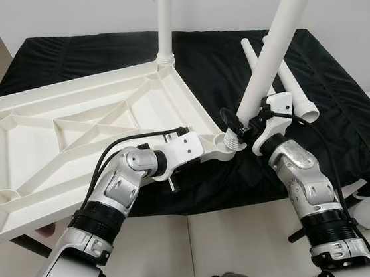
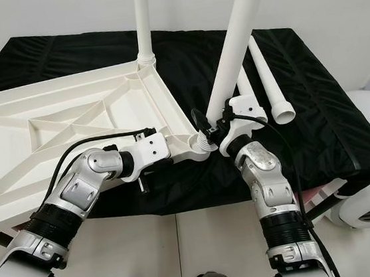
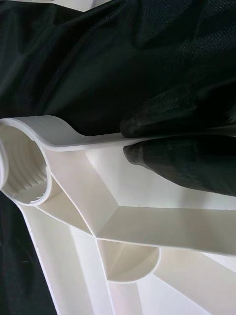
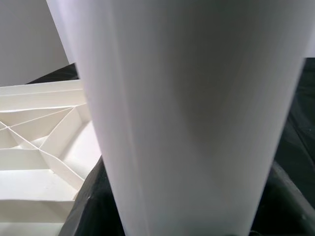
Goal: Building children table
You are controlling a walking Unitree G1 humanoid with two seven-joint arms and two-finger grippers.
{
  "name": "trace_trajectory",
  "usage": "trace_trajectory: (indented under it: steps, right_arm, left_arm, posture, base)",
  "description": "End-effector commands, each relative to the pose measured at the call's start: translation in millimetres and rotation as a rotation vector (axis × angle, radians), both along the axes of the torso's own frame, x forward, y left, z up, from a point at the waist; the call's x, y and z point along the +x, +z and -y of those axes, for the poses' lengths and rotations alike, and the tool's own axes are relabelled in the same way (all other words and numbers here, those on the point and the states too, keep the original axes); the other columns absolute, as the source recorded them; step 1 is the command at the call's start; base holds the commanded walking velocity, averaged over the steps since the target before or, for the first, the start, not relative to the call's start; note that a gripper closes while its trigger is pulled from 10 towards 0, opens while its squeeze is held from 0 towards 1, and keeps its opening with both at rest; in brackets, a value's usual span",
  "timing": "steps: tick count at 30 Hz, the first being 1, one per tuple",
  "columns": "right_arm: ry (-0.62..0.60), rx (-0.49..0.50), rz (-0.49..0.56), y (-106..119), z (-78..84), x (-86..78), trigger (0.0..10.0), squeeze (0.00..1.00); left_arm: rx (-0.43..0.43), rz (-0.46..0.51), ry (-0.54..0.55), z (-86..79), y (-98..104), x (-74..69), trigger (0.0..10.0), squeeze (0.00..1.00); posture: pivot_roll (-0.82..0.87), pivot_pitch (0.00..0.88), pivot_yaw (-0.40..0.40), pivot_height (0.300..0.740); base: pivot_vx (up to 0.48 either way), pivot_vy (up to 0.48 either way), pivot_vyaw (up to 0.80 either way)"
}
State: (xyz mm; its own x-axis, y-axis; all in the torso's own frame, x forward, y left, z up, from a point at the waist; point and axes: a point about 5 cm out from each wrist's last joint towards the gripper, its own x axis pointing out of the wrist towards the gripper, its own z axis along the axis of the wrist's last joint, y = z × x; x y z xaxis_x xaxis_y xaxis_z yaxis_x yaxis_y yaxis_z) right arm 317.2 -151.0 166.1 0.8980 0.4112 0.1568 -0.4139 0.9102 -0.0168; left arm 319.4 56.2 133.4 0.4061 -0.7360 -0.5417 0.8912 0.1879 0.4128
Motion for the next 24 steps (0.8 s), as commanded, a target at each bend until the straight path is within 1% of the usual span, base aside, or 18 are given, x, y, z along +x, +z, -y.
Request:
trace_trajectory:
  steps: [1,3,11,18,24]
  right_arm:
    - [0.007,0.012,0.000,-2.5,-0.6,-1.0,10.0,0.00]
    - [0.023,0.025,-0.007,-4.8,-3.0,0.4,10.0,0.00]
    - [0.048,0.027,-0.015,-7.2,-10.9,7.9,10.0,0.00]
    - [0.031,0.024,-0.028,-10.7,-9.3,15.5,10.0,0.00]
    - [0.020,-0.002,-0.041,-16.1,-6.9,16.6,10.0,0.00]
  left_arm:
    - [0.099,-0.072,0.055,-10.4,-25.2,-3.6,10.0,0.00]
    - [0.097,-0.073,0.054,-10.0,-24.7,-3.6,10.0,0.00]
    - [0.092,-0.068,0.051,-9.3,-23.2,-3.7,10.0,0.00]
    - [0.087,-0.065,0.052,-9.3,-21.9,-4.5,10.0,0.00]
    - [0.082,-0.061,0.053,-9.2,-20.4,-4.2,10.0,0.00]
  posture:
    - [0.01,0.040,-0.042,0.740]
    - [0.01,0.042,-0.041,0.740]
    - [0.01,0.050,-0.046,0.740]
    - [0.02,0.053,-0.050,0.740]
    - [0.02,0.054,-0.052,0.740]
  base:
    - [0.000,0.000,0.00]
    - [0.000,0.000,0.00]
    - [0.000,0.000,0.00]
    - [0.000,0.000,0.00]
    - [0.000,0.000,0.00]
